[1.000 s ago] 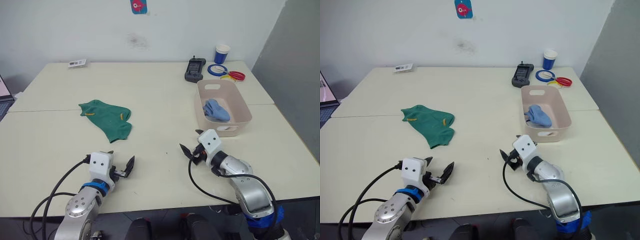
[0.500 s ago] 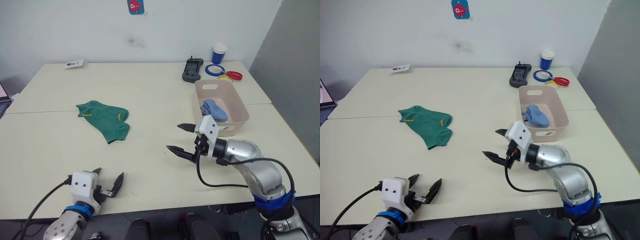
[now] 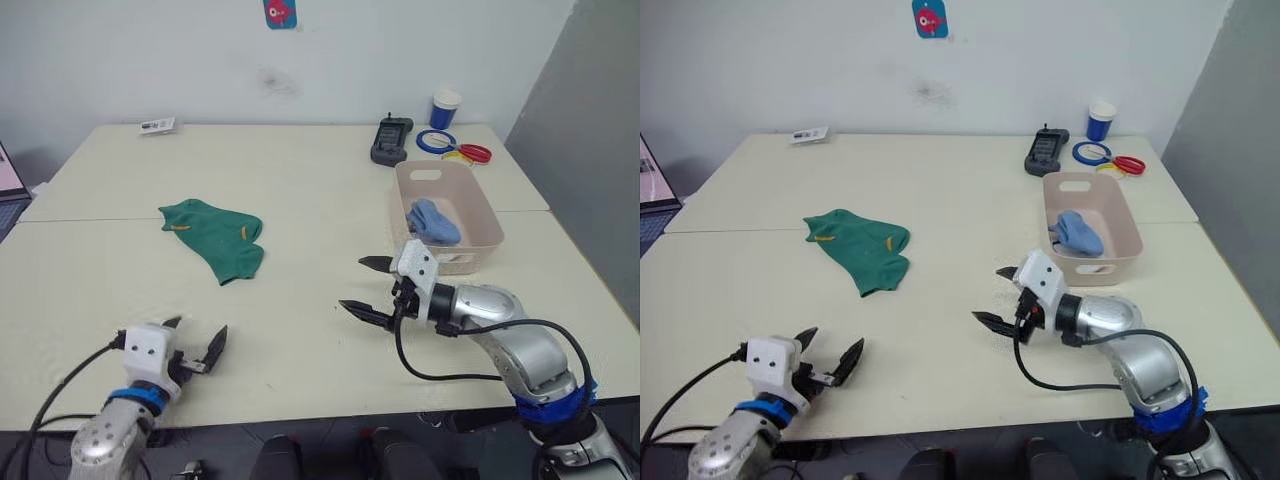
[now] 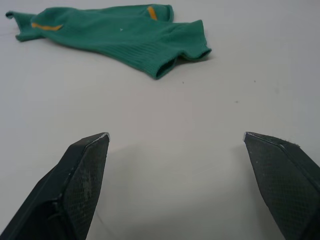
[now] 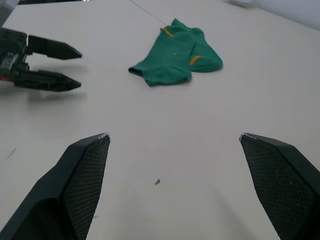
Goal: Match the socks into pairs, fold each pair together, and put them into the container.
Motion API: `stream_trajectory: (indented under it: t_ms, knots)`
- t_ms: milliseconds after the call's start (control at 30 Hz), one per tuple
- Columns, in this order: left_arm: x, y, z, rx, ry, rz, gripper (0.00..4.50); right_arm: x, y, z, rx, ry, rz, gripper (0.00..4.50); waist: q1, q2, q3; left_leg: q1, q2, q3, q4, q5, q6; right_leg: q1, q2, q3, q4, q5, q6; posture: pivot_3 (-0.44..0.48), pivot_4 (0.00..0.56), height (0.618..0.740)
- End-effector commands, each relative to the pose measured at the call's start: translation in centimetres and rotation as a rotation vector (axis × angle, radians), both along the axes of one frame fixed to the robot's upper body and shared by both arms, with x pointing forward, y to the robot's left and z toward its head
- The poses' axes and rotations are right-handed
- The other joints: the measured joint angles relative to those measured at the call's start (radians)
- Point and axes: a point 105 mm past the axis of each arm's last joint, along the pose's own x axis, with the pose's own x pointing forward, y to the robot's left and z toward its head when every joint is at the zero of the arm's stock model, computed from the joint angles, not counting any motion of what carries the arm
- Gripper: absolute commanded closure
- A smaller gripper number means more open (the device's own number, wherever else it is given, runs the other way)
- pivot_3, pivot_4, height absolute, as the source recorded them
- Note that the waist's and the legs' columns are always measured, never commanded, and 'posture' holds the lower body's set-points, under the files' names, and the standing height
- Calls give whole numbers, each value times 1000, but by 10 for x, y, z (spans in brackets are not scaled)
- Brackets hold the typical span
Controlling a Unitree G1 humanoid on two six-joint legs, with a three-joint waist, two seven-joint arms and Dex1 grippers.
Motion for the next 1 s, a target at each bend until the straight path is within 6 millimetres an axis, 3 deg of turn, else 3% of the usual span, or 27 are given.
stream_trajectory:
  t_ms: [33, 267, 400, 500, 900, 1000]
  knots:
    - [35, -7, 20, 31, -44, -68, 0, -1, 0, 14, 19, -82, -15, 34, 1, -1, -1, 0, 0, 0, 0, 0, 0, 0, 1, 0, 0, 0, 0, 0, 150, 740]
    - [91, -32, 19, 103, 70, -193, 0, 4, -1, 20, 30, -107, -59, 34, -3, -2, -1, -1, 0, 1, 0, 0, 0, 0, 1, 2, -1, 0, 1, 0, 150, 740]
    - [101, -43, 14, 128, 134, -219, 0, 4, -4, 23, 30, -115, -82, 34, -3, -2, -1, -1, 0, 0, 0, 0, 0, 0, 1, 1, 0, 0, 1, 0, 150, 740]
    - [100, -46, 14, 117, 146, -220, 619, 3, -8, 23, 23, -118, -100, 0, -2, -2, -1, -1, 1, 0, 0, 0, 0, 0, 1, 0, 1, 0, 1, 0, 150, 740]
    - [96, -50, 34, 38, 116, -169, 4474, 5, -14, 23, 8, -110, -118, 0, -1, -2, -1, -1, 1, 0, 1, 0, -1, 0, 0, 1, 1, 0, 1, 0, 150, 740]
    - [93, -50, 39, 41, 111, -169, 4474, 6, -15, 22, 0, -107, -109, 0, -1, -2, -1, -1, 0, 0, 1, 0, -1, 0, 0, 1, 1, 0, 1, 0, 150, 740]
